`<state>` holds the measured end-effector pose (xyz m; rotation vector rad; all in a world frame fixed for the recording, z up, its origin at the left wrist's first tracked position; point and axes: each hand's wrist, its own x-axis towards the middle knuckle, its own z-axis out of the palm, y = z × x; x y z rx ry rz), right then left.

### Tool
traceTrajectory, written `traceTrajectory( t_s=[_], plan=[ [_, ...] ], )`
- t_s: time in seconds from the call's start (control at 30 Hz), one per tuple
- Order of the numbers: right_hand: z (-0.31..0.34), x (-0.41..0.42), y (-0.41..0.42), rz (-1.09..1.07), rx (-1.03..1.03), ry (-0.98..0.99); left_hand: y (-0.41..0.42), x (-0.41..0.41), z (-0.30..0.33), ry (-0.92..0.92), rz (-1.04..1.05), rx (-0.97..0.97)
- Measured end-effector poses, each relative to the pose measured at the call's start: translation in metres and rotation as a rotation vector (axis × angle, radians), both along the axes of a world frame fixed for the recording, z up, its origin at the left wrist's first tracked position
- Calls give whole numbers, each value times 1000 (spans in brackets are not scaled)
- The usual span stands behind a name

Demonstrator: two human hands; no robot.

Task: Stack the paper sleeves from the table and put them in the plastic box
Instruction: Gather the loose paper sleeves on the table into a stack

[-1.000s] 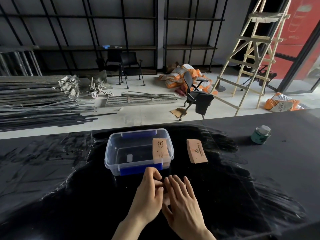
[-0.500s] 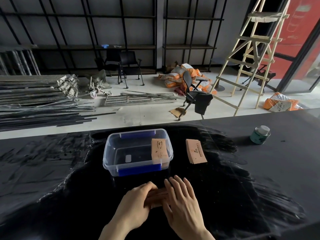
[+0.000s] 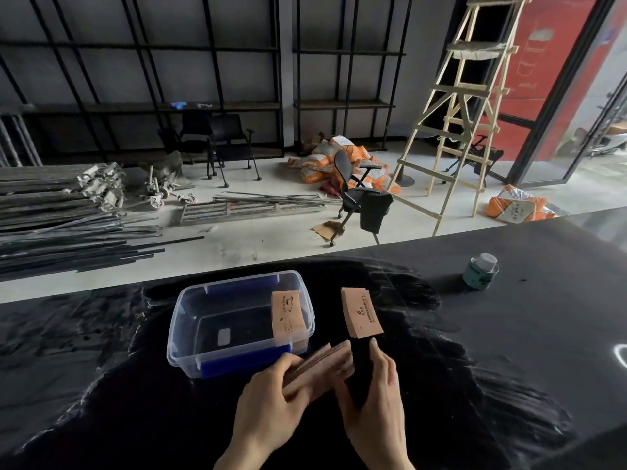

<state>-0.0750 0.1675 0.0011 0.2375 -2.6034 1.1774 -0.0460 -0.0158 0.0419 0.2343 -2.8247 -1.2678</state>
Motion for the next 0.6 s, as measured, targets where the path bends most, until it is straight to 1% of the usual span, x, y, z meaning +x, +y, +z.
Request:
traceTrajectory(
  t_s=[0.07, 0.1, 0.17, 0.23, 0.3, 0.37, 0.43, 0.5, 0.6],
  plan=[
    [4, -2, 5, -72, -298, -219, 8, -5, -1, -40, 68, 179],
    [5, -4, 8, -54, -405, -327, 14, -8, -1, -71, 111, 277],
    [8, -8, 10, 17, -553, -466, 27, -14, 3, -116, 186, 462],
    [12, -19, 14, 31, -700, -500, 44, -27, 7, -135, 226, 573],
    [19, -35, 18, 4, -795, -494, 59, -41, 11, -153, 235, 612],
    [27, -51, 23, -14, -825, -478, 71, -57, 13, -157, 238, 587],
    [35, -69, 28, -33, -797, -454, 77, -73, 15, -156, 232, 517],
    [38, -91, 32, -58, -735, -453, 81, -92, 16, -153, 227, 433],
    [36, -126, 35, -68, -564, -492, 84, -119, 15, -141, 241, 306]
  ],
)
